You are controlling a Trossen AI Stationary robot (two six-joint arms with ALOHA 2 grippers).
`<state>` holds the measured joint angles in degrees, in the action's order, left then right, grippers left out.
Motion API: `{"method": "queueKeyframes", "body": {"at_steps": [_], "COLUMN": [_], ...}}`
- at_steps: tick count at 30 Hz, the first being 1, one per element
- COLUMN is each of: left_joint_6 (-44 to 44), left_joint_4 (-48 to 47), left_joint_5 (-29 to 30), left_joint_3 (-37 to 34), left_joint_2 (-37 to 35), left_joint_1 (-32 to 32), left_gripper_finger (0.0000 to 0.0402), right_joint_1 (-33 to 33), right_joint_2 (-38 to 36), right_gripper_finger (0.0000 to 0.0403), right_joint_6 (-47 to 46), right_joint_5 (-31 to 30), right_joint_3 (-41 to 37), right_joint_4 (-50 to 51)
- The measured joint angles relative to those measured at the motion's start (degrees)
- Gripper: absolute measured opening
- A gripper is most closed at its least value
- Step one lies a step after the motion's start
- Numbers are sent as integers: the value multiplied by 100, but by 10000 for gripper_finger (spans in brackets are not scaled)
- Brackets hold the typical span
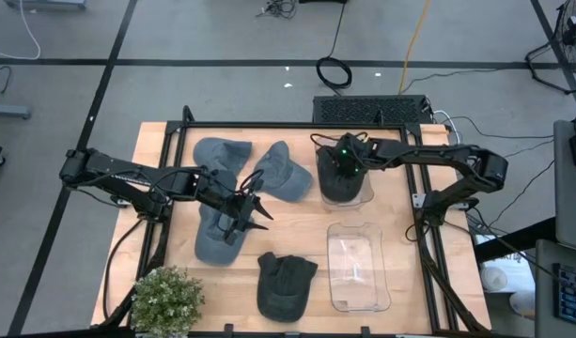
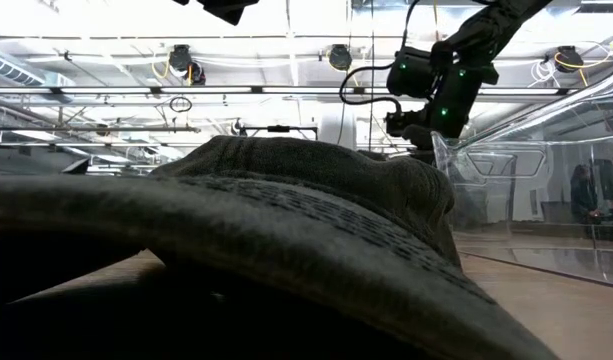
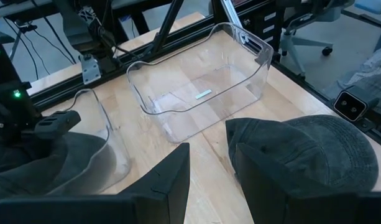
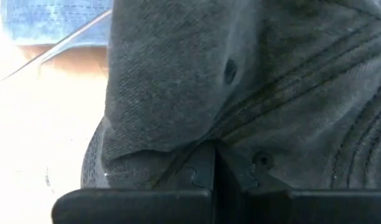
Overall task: Pick & Place hat
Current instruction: Put the top black cap into the top transparent bin, then put the black cap into the top transparent bin
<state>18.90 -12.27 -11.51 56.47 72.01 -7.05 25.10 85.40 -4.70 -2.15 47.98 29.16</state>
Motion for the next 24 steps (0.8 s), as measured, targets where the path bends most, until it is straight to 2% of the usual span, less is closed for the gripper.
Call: {"method": "queueKeyframes", "body": {"at_steps": [18, 21, 24], "left_joint_6": [-109, -362, -819], "left_joint_4": [7, 8, 29], "left_joint_5": [0, 0, 0], "left_joint_3": [2, 2, 1], "left_joint_2": [0, -2, 0], "left_joint_1": [0, 0, 0], "left_gripper_finger": [141, 141, 141], "right_joint_1": [-508, -786, -1222], "right_joint_2": [-2371, -2640, -2876], "right_gripper_finger": [0, 0, 0], "right_joint_6": [-401, -492, -507], "right_joint_5": [-335, 110, 698], "right_joint_3": [-32, -37, -334], "right_joint_4": [-417, -738, -1985]}}
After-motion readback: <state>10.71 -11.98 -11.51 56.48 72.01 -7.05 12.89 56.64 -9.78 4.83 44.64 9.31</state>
